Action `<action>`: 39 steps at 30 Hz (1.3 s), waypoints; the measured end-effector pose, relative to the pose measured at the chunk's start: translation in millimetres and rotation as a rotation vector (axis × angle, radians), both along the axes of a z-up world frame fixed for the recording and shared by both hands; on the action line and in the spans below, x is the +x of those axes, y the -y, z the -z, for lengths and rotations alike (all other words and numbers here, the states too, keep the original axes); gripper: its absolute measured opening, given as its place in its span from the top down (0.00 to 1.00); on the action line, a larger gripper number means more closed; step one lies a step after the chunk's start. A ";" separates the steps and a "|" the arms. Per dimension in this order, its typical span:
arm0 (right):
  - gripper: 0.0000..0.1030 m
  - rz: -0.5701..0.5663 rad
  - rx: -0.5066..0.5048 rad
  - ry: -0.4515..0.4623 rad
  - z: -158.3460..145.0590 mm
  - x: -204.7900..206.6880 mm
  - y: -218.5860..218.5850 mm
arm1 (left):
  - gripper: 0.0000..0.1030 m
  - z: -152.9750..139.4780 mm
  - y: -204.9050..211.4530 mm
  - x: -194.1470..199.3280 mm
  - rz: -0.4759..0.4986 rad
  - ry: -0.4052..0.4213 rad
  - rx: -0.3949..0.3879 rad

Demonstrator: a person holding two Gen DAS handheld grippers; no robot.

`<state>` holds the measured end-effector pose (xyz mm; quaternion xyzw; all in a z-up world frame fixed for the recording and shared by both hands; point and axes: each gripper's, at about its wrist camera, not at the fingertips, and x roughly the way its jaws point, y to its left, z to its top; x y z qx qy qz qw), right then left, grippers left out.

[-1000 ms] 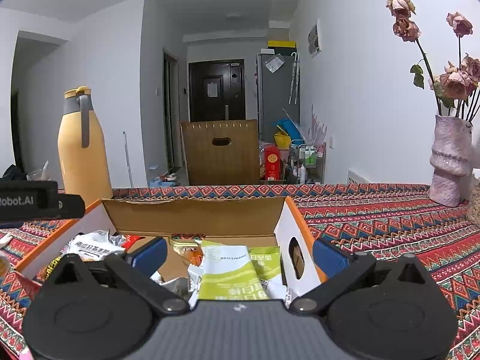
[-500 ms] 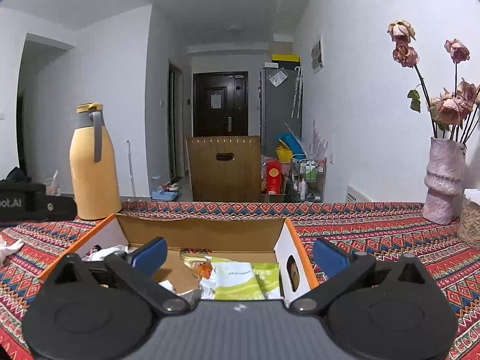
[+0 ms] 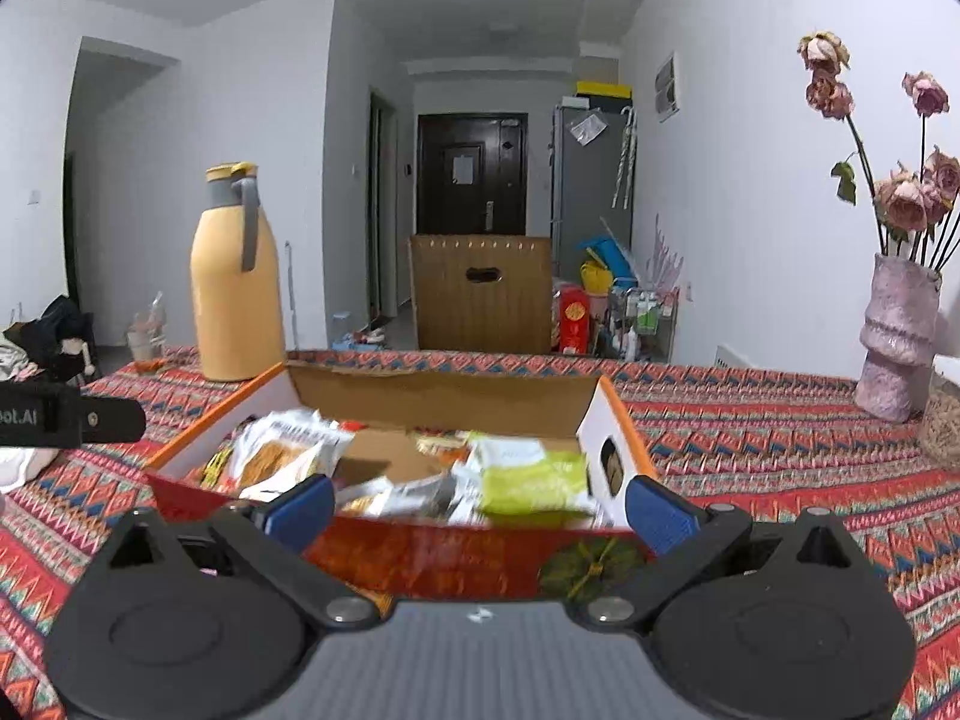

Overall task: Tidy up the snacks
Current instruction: 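Move both tools back to the loose snacks in front of the box, then grasp a white packet with the right tool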

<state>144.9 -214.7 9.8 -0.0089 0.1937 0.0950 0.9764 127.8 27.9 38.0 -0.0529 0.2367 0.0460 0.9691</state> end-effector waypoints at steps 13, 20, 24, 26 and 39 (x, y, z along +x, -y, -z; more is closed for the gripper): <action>0.00 -0.030 0.002 -0.073 21.1 -28.2 -1.7 | 0.00 31.2 -21.9 -32.4 -0.003 -0.073 -0.018; 0.00 -0.029 -0.004 -0.108 29.7 -32.8 -3.0 | 0.00 57.6 -21.7 -33.6 0.009 -0.098 -0.018; 0.00 -0.022 -0.004 -0.124 33.5 -33.3 -2.8 | 0.00 61.8 -23.3 -32.4 0.012 -0.101 -0.032; 0.00 -0.021 -0.005 -0.128 34.6 -34.7 -2.4 | 0.00 62.8 -24.4 -32.6 0.010 -0.101 -0.040; 0.00 -0.022 -0.010 -0.152 39.0 -36.4 -8.6 | 0.00 63.6 -27.5 -34.7 0.006 -0.095 -0.064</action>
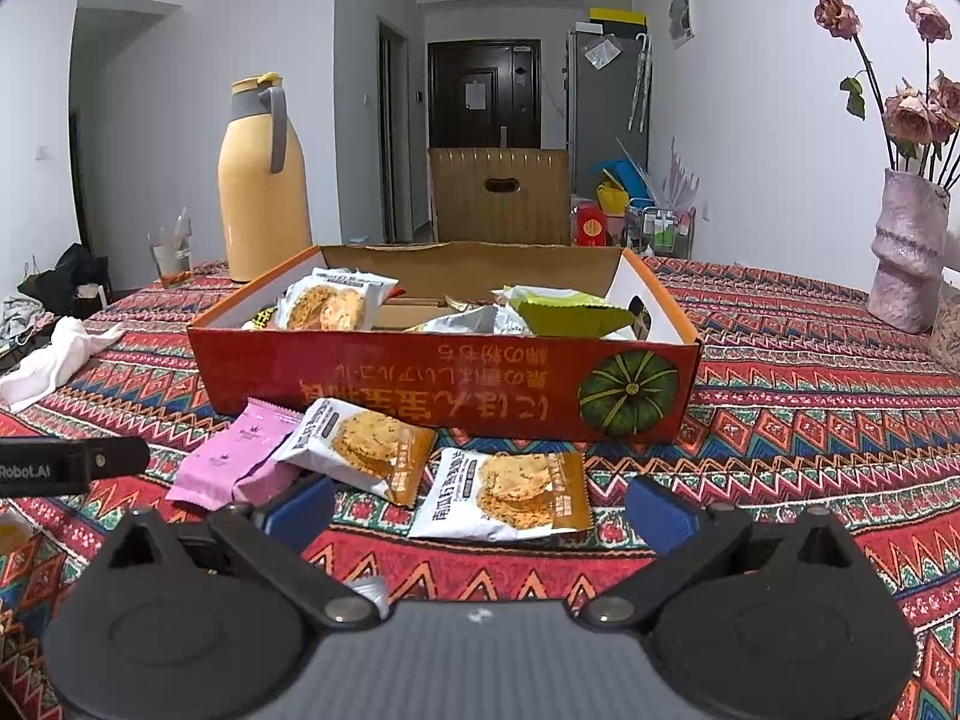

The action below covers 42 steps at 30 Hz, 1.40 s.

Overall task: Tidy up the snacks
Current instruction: 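Grasp a white packet with the right tool, then grasp the pink packet with the left tool while the right tool holds the white packet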

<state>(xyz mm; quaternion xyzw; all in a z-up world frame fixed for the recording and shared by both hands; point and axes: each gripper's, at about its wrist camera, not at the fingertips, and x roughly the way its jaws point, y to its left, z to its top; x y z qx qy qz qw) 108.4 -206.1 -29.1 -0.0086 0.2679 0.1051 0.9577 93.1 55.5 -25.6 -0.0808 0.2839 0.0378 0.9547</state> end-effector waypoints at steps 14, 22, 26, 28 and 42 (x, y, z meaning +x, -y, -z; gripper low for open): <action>0.00 -0.077 -0.032 -0.100 13.2 -5.6 -24.3 | 0.00 -0.4 -0.7 -1.0 0.006 0.001 -0.011; 0.00 -0.091 -0.029 -0.146 19.9 -28.1 -21.9 | 0.00 0.4 0.7 -2.1 0.017 -0.006 -0.005; 0.00 -0.075 -0.037 -0.167 26.4 -29.4 -20.6 | 0.00 1.0 2.4 -4.0 0.036 -0.013 0.002; 0.08 -0.069 -0.040 -0.171 27.7 -28.9 -20.6 | 0.00 1.3 2.9 -4.9 0.042 -0.014 0.004; 0.63 -0.083 -0.013 -0.113 18.1 -37.8 -14.2 | 0.00 3.3 3.0 -3.4 0.040 -0.030 0.008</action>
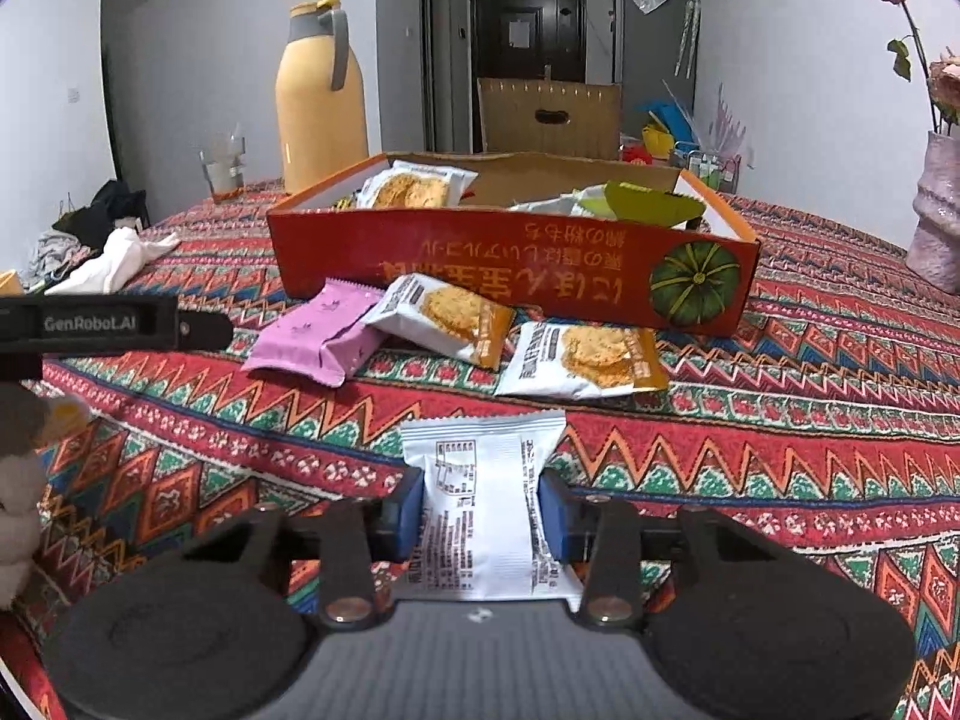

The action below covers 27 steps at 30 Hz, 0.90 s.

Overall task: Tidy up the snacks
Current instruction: 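Grasp the pink packet with the left tool while the right tool holds the white packet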

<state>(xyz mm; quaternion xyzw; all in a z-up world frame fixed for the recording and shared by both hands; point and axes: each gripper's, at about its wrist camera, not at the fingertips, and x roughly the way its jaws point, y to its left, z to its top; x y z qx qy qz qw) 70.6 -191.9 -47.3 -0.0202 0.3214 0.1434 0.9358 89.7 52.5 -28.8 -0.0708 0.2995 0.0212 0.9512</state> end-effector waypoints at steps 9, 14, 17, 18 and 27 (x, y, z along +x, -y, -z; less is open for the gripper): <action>0.63 0.076 0.021 0.076 -13.9 15.2 28.4 | 0.00 1.4 0.7 5.0 -0.020 -0.032 0.021; 0.63 0.108 0.009 0.118 -22.4 31.8 42.3 | 0.00 -5.5 1.6 5.8 -0.032 -0.036 0.038; 0.63 0.120 0.002 0.146 -27.4 44.2 47.4 | 0.00 -10.3 4.7 6.7 -0.040 -0.033 0.053; 0.63 0.124 0.002 0.153 -28.5 48.8 49.3 | 0.00 -12.1 5.9 7.4 -0.042 -0.033 0.056; 0.63 0.138 0.080 0.123 -11.0 77.9 62.9 | 0.00 -25.4 17.0 17.2 -0.060 -0.032 0.109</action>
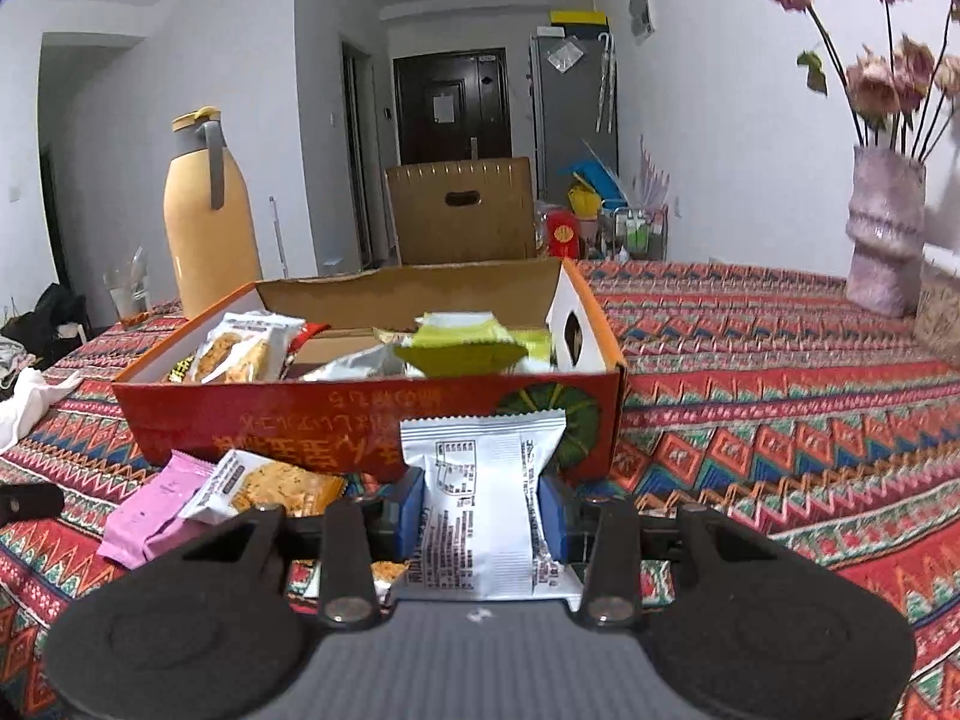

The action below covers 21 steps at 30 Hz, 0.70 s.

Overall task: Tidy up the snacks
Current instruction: 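Grasp the pink packet with the left tool while the right tool holds the white packet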

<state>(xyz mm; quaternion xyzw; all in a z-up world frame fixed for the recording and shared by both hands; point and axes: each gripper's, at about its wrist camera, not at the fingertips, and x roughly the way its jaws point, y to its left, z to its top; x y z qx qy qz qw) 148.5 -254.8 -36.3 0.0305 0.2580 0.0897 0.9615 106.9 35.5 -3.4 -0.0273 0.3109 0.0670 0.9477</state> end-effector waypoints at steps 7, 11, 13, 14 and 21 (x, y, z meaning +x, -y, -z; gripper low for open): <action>0.62 -0.010 0.008 -0.002 8.0 -1.1 -1.3 | 0.00 -3.1 4.0 20.3 -0.033 -0.030 -0.003; 0.62 -0.003 0.006 0.011 9.4 -3.6 -0.9 | 0.00 0.5 11.0 34.4 -0.035 -0.070 -0.001; 0.62 0.000 0.007 0.015 9.8 -4.6 -0.3 | 0.00 4.8 17.8 41.1 -0.026 -0.092 0.012; 0.62 0.000 0.007 0.015 10.1 -4.9 -0.2 | 0.00 7.3 21.1 44.2 -0.023 -0.106 0.019; 0.62 -0.003 0.014 0.024 9.2 -6.4 1.0 | 0.00 24.5 40.7 55.3 0.026 -0.155 0.037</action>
